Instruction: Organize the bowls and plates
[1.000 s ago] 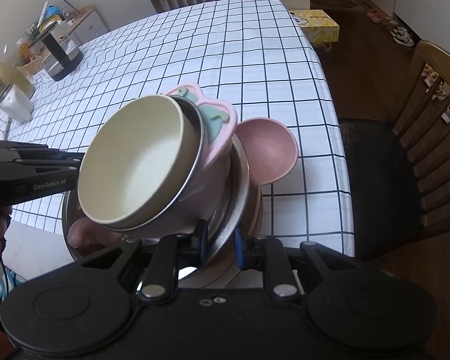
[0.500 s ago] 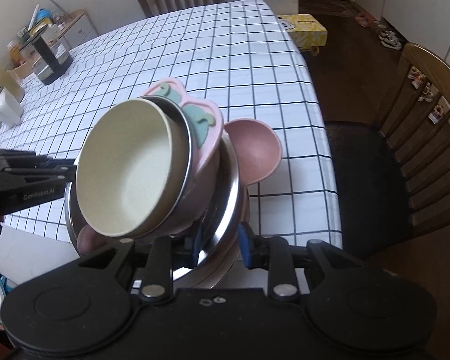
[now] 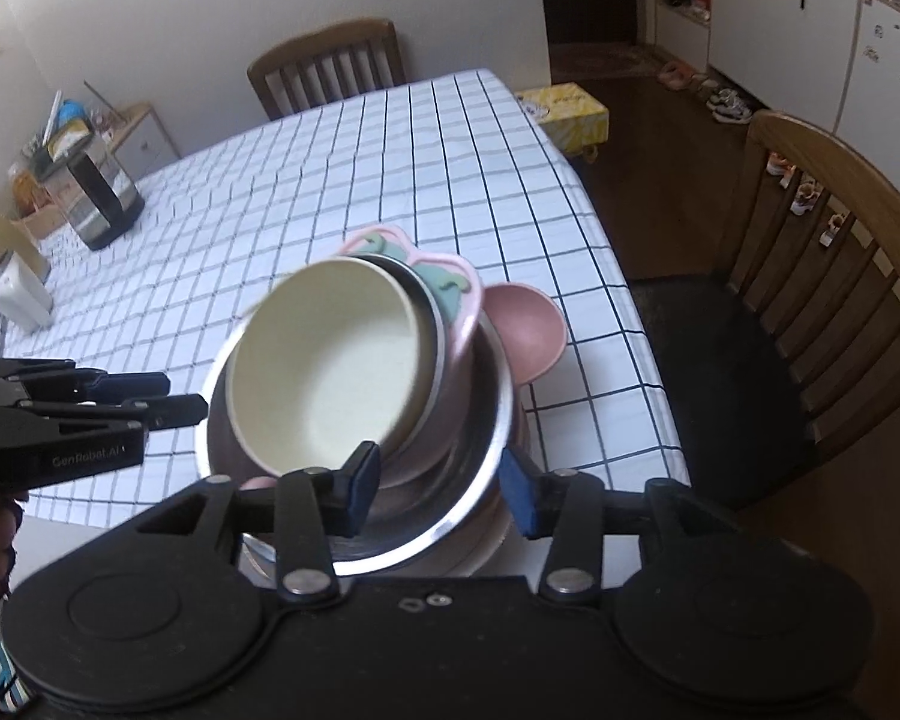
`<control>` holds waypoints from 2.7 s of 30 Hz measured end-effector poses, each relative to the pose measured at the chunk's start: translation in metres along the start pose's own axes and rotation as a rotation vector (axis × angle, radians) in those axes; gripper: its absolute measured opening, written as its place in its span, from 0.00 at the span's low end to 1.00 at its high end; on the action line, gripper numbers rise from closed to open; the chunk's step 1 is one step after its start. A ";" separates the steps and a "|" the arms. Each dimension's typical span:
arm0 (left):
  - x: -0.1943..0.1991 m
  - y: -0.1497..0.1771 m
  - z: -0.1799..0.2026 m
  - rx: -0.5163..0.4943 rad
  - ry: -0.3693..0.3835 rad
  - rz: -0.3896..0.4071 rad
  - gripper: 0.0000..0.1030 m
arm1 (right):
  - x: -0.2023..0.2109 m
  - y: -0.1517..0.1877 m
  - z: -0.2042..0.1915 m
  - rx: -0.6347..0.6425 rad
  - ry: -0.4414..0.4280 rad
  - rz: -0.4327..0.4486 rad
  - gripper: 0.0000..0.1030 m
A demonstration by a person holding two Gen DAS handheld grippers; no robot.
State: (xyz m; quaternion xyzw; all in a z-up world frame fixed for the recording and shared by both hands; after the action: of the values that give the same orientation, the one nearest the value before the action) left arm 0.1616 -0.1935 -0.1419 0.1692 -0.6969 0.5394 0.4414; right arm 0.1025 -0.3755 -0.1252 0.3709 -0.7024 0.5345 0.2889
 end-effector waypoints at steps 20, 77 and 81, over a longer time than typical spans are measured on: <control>0.093 0.022 0.002 -0.043 0.043 0.165 0.74 | 0.071 0.029 -0.066 0.020 0.011 0.259 0.83; 0.173 0.057 -0.009 0.031 0.066 0.300 1.00 | 0.117 0.070 -0.103 -0.015 0.048 0.387 1.00; 0.173 0.057 -0.008 0.031 0.066 0.300 1.00 | 0.115 0.070 -0.103 -0.018 0.046 0.385 1.00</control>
State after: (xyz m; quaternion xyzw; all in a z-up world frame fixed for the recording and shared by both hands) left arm 0.0289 -0.1237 -0.0383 0.0522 -0.6909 0.6154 0.3758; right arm -0.0190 -0.2899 -0.0433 0.2149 -0.7584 0.5817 0.2006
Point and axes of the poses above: each gripper's, at about its wrist camera, not at the fingertips, and x roughly against the way its jaws point, z to its right, y to its underside, the point moved 9 cm from there along -x, roughly the way its jaws point, and after that the axes turned 5 degrees about -x, right-handed, at the moved point
